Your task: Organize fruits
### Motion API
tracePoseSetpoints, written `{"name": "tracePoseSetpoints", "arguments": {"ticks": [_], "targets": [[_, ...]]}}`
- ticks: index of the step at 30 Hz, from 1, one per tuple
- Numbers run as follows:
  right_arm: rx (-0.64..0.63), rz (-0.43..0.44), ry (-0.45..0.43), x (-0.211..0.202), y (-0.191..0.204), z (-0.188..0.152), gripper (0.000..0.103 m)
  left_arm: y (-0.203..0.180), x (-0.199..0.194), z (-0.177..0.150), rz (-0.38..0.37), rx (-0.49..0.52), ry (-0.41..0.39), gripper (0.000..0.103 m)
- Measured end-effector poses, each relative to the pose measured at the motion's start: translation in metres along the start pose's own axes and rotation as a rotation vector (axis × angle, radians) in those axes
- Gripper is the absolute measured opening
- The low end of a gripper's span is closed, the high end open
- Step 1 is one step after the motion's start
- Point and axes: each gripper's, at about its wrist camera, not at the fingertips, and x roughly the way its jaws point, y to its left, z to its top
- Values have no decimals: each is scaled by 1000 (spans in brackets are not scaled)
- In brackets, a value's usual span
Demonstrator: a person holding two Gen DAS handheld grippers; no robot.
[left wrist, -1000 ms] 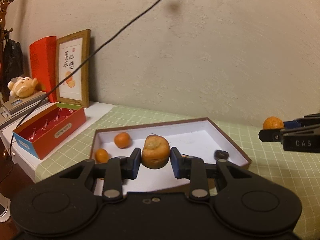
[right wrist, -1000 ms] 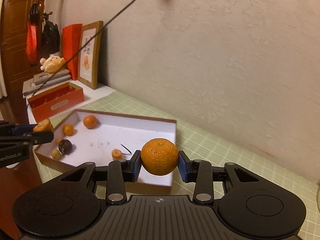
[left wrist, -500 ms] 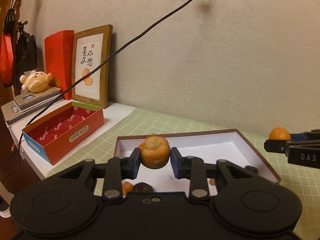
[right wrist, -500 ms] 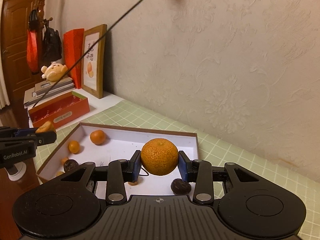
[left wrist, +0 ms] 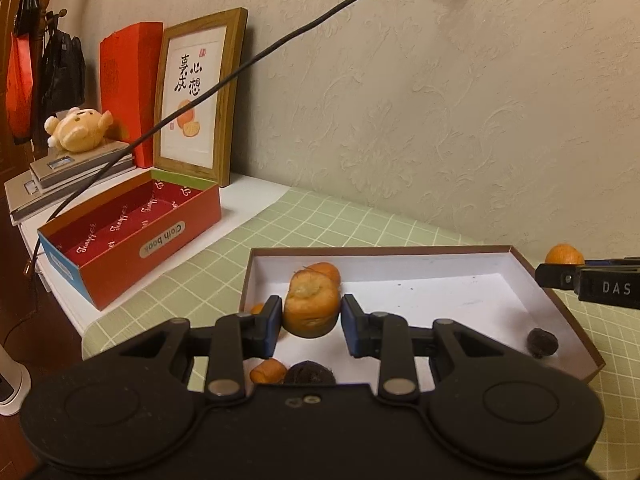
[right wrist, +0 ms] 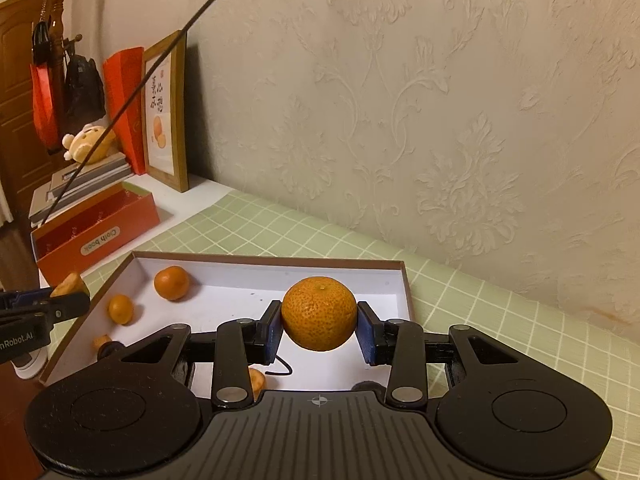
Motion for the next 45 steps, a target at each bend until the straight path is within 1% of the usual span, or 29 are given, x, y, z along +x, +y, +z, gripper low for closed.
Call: {"name": "tracePoseSetpoints", "arguments": {"ticks": [8,9,10,11,12,13,14,15,17,20,23,32,40,45], "targets": [[8,2,23,18,-9,0,39,2,15,3,19,-9,-1,22],[7,0,27,20,-10,0,39,3,17,2,20,-14,-3,24],[4,-1,31,22,-10,0,39,4,19,1,14,-22,-13,41],[-8,4,35,25,-9,-1,43,4,20,0,21,-20,-21,60],[-31,-1,56,31,-7,-2,57,3,20,-1,54,-14,-34,96],[-46,-36,60,34,-5,-4,103,2,18,-2,91,-6,-64,98],[-53,-72,9,32,-3,-8,103,1,17,-1,101,7,-74,97],[-58,-68,-27,31,-3,-10,103,2,16,0,102,13,-76,97],[-47,-59,-6,36,-5,-9,103,7,15,1,126,8,-83,97],[-28,-61,-14,38,-8,-10,103,16,15,2,118,-24,-72,97],[-29,-67,-9,42,-7,-12,103,18,15,2,110,-26,-64,97],[-31,-59,-1,35,-9,-11,103,14,14,0,89,-9,-58,97],[-25,-56,1,32,-8,-11,103,12,13,0,88,-11,-59,97],[-23,-52,-4,27,-7,-9,103,12,13,1,90,-17,-46,97]]}}
